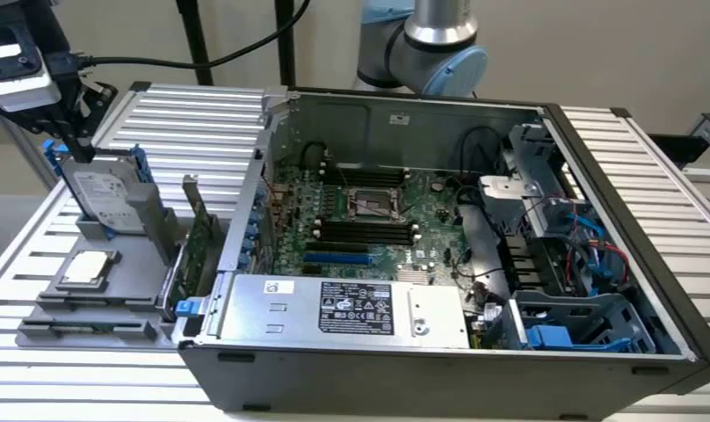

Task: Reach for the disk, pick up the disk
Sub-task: 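Pick up the disk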

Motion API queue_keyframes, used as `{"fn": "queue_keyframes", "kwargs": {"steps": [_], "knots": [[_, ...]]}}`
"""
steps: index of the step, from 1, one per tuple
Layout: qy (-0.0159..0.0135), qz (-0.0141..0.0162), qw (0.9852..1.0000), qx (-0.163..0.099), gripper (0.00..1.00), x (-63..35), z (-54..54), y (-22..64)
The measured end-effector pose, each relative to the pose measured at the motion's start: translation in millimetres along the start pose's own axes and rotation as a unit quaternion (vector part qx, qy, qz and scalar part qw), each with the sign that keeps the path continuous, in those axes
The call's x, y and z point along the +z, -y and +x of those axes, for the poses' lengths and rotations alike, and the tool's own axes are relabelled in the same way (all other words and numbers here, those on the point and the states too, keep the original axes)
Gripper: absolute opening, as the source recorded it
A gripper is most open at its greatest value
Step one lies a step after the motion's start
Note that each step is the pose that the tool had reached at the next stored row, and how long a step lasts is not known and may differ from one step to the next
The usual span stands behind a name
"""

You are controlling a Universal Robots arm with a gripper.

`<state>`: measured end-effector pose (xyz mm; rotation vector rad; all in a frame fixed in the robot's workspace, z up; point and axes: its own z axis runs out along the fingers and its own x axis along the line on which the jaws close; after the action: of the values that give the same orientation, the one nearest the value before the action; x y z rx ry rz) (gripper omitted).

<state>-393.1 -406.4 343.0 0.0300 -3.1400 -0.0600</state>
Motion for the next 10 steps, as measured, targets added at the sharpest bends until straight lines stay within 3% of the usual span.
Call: {"fn": "queue_keyframes", "kwargs": {"steps": [6,10], "knots": [[0.0,0.0,1.0,0.0,0.11,0.1,3.3,-1.1],[0.0001,0.0,1.0,0.0,0.11,0.4,13.7,-10.6]]}}
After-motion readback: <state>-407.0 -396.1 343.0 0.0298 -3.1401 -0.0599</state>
